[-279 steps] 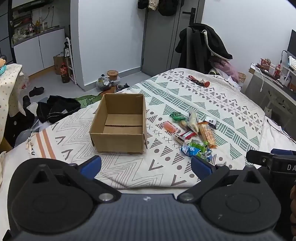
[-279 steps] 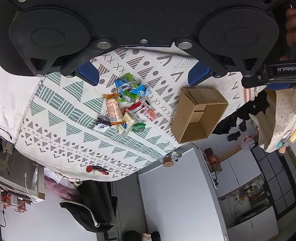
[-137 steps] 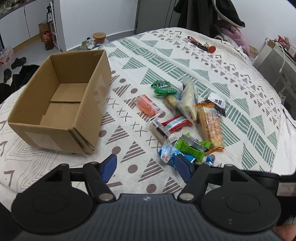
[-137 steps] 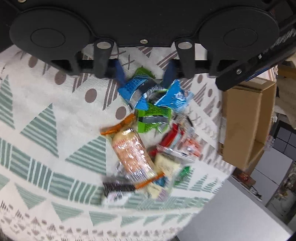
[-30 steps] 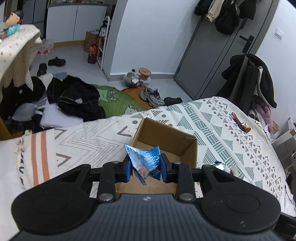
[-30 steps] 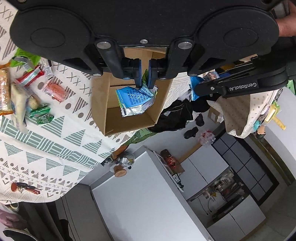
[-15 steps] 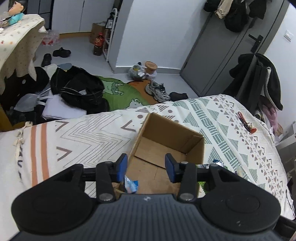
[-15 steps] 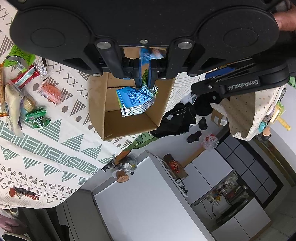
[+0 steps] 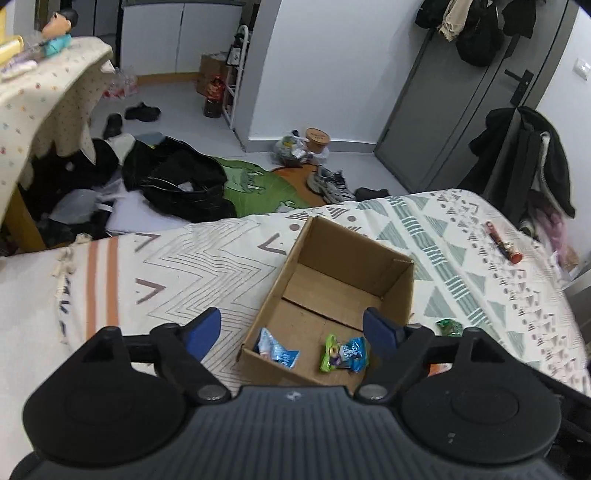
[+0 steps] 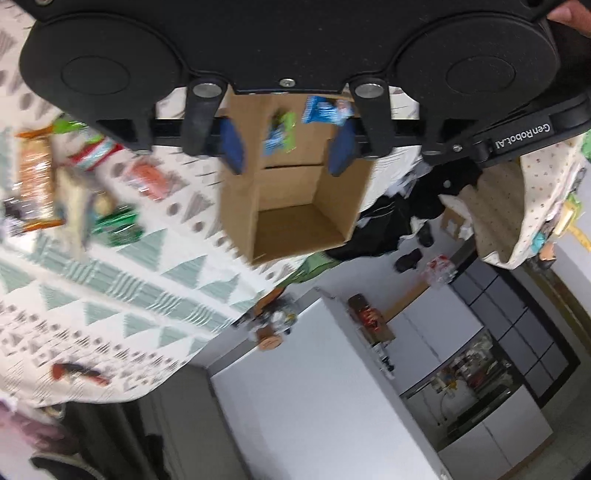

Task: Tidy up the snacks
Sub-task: 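Carry both blue packets over the cardboard box and open both tools to drop them, then move both open tools back from the box to the snack pile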

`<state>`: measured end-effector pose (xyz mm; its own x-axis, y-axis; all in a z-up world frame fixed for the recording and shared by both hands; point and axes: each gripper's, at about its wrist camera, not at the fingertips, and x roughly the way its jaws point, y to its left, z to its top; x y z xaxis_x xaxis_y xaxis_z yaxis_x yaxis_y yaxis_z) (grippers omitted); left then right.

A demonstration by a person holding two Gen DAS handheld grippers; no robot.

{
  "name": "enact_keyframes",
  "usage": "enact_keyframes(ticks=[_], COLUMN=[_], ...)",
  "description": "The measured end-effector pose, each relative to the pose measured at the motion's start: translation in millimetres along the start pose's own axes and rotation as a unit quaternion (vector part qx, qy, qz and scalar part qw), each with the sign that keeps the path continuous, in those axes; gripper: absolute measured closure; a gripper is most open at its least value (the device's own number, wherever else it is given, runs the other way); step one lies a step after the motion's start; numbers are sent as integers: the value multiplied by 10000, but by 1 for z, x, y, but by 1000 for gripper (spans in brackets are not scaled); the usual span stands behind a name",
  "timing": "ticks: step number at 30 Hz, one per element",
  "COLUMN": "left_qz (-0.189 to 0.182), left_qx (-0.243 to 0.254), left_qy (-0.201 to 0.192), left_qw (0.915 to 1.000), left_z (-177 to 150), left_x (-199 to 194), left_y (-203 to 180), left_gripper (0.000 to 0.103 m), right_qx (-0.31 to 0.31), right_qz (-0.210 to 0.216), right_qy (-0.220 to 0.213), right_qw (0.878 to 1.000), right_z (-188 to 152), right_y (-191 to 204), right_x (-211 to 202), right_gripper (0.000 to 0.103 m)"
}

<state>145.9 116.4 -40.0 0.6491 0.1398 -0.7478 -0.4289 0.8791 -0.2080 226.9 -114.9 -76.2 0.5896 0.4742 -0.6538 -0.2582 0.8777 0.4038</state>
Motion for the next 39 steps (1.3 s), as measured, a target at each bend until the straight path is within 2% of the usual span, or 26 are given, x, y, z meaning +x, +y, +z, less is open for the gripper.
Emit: enact_keyframes(ticks=[3, 7, 12, 17, 39], left_qz=[121, 59, 62, -68, -419], left_qx=[251, 357, 498, 610, 916], left_qy=[-194, -246, -224, -272, -216], left_qw=[9994, 9990, 9985, 9977, 9947], left_z=[-5, -10, -20, -26, -66], left_x=[-7, -13, -21, -31, -47], left_y=[-11, -24, -41, -57, -114], left_gripper=[15, 13, 8, 8, 8], right_qx=[-95, -119, -97, -77, -7], right_qz=[-290, -514, -601, -630, -1064], right_qy=[-100, -250, -426, -508, -638], right_qw=[9995, 9983, 9972, 9967, 9923], right_z=[1, 1, 4, 4, -3], right_y=[-11, -27, -46, -62, -133], right_x=[-13, -27, -46, -59, -100], right_gripper=[38, 26, 8, 0, 0])
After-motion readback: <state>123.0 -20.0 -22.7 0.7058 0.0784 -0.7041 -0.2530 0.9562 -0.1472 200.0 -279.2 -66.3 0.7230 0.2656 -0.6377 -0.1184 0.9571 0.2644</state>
